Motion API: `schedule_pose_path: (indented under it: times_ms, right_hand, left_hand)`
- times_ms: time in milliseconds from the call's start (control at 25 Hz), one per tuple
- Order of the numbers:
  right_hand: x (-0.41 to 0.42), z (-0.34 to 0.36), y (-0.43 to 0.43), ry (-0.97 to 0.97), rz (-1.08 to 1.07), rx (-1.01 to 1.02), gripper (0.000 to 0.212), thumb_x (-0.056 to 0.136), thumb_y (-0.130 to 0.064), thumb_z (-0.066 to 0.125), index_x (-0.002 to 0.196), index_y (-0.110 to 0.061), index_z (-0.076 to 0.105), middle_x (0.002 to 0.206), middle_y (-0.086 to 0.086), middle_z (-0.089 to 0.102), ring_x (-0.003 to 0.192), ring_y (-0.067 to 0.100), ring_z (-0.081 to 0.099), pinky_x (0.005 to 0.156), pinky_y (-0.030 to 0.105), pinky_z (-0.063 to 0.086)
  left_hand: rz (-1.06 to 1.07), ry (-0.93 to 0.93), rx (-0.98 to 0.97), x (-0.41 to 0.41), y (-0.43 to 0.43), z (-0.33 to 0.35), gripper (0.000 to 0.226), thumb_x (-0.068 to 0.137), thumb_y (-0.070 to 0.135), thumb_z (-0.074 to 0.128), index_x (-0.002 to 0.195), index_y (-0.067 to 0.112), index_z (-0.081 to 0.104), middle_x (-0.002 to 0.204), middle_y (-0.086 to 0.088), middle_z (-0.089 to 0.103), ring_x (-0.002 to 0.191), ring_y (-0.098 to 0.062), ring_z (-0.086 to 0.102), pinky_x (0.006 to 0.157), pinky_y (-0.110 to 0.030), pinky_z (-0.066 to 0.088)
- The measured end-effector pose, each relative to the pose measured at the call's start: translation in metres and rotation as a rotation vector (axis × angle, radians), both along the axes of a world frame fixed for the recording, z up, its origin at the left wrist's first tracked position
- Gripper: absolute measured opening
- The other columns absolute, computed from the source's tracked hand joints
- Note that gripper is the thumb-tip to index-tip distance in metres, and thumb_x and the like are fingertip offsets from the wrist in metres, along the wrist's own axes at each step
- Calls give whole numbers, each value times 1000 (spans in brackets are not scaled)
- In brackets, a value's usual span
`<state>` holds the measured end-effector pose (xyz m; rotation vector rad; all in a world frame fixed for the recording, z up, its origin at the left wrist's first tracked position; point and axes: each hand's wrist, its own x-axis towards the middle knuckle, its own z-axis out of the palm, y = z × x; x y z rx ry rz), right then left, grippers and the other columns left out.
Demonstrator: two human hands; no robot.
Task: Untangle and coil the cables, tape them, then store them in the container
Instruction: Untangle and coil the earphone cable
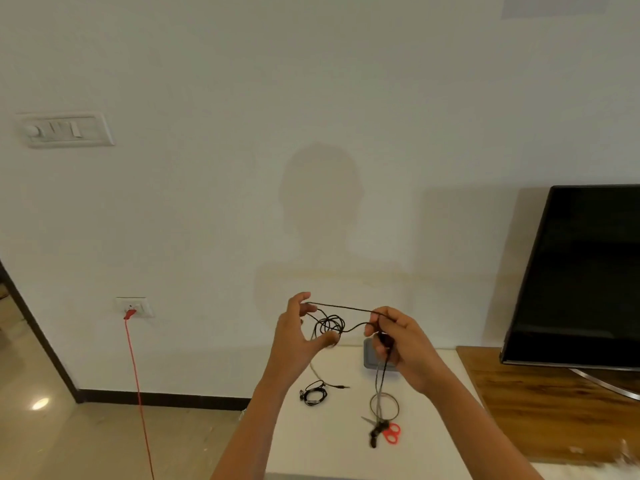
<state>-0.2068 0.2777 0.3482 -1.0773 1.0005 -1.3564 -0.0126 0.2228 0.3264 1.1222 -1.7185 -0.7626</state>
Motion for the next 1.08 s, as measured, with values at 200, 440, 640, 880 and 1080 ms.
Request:
schedule_pose_path:
  times_ms: [200,440,640,880,1080]
  right_hand:
    - [-16,18,5,-357,50,-16,12,90,-10,44,85,-12,56,59,-2,45,37,5,24,40,20,16]
    - [-21,24,7,-430,91,30,16,87,-16,47,98,-17,58,56,-4,39,35,3,22,37,18,14]
    - [-19,26,5,-505,158,61,34,95,-13,35,117,-25,58,53,-4,37,31,0,24,31,13,15]
    - [-30,30,10,-531,214,96,39,90,-17,41,126,-24,56,54,-3,39,39,3,11,31,12,13]
    - [-34,23,16,-568,393,90,50,79,-16,70,127,-18,58,50,-1,42,38,4,14,29,12,19]
  left_hand:
    - [105,-403,-7,6,-14,-50,70,83,43,67,143,39,31,153,4,23,143,-19,14,115,-42,21]
    - [-344,136,435,-41,21,-50,34,94,51,41,113,34,65,126,21,58,129,1,43,104,-23,30]
    - [-628,303,609,-95,40,-66,71,70,64,69,128,29,49,127,6,62,118,-11,56,106,-34,36]
    - [-630,420,607,-111,44,-65,20,88,20,64,107,15,57,82,7,62,85,-12,50,90,-36,36]
    - [-693,857,792,-110,41,-56,56,79,34,67,130,16,54,120,-5,66,111,-21,60,102,-43,42]
